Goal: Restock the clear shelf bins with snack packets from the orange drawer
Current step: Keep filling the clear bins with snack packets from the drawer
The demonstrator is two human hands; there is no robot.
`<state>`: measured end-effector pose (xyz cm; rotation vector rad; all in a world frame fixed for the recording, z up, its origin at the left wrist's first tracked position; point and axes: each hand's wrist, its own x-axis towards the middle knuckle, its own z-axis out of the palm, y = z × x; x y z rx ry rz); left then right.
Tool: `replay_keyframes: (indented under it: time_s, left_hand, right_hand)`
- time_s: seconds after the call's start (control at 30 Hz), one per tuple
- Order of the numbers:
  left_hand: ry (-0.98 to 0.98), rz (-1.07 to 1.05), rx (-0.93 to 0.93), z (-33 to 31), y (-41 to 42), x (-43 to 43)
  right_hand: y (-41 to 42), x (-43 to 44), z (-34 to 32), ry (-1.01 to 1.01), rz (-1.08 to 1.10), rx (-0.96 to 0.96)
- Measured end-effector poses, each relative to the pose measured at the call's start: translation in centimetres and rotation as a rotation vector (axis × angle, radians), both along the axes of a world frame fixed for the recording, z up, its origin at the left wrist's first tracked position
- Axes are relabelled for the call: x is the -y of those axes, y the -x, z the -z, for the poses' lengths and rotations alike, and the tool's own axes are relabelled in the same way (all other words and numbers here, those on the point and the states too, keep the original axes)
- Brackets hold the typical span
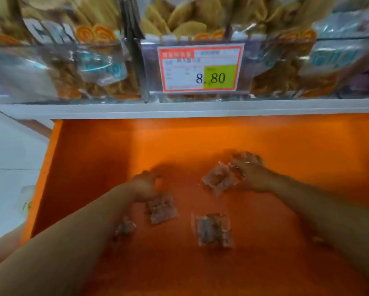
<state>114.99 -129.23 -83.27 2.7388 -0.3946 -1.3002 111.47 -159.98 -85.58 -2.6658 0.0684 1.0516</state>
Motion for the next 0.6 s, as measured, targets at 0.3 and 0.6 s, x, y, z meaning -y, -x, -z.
replay_keyframes:
  time_s: [0.3,0.6]
  left_hand:
    - [-0.039,-0.075,-0.071,3.4,2.5,0.0]
    - [0.361,-0.267,-0.286,1.8,1.0,1.1]
  right_hand:
    - [0.3,-3.7,0.8,0.187,0.081,0.03]
    - [-0.2,-3.4,-1.1,-0.081,-0.002,0.021]
